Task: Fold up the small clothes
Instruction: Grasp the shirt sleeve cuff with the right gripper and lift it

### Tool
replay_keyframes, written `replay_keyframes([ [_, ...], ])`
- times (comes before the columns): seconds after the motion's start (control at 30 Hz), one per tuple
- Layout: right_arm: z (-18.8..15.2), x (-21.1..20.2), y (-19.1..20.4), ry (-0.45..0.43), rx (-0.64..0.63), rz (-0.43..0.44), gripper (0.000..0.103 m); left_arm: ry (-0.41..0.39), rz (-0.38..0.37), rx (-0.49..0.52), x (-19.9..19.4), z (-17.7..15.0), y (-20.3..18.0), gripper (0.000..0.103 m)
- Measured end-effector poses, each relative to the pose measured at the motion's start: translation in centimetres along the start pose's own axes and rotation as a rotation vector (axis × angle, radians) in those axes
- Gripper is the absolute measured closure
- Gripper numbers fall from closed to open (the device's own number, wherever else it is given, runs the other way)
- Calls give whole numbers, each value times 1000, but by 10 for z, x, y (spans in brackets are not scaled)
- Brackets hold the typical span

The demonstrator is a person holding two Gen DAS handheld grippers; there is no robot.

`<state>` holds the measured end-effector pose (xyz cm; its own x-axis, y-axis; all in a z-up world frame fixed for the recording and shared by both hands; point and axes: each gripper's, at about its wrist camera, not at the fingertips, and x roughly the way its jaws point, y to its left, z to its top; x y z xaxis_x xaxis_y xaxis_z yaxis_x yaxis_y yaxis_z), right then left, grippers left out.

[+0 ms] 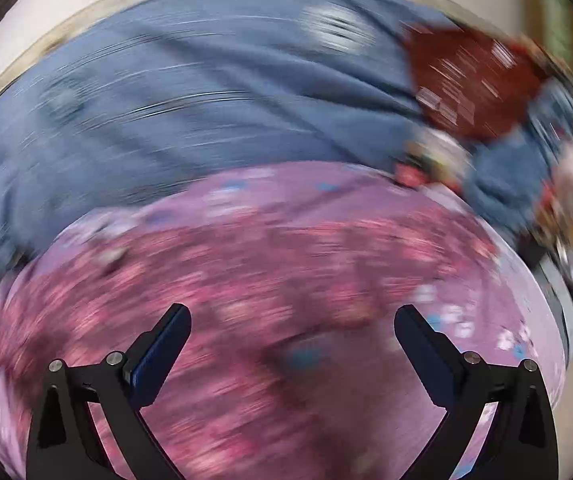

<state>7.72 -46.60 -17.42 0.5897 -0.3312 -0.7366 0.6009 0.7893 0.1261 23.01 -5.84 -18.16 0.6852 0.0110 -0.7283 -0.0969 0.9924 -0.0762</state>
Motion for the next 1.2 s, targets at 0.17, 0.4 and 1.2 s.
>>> replay_keyframes([
  [0.17, 22, 63, -131, 72, 355, 33, 15, -79, -30, 82, 17, -11, -28, 0],
  [0.4, 27, 116, -196, 78, 663, 165, 29, -96, -74, 163, 30, -14, -40, 0],
  [1.2, 134, -93, 21, -298, 321, 583, 94, -166, 102, -60, 26, 26, 66, 0],
])
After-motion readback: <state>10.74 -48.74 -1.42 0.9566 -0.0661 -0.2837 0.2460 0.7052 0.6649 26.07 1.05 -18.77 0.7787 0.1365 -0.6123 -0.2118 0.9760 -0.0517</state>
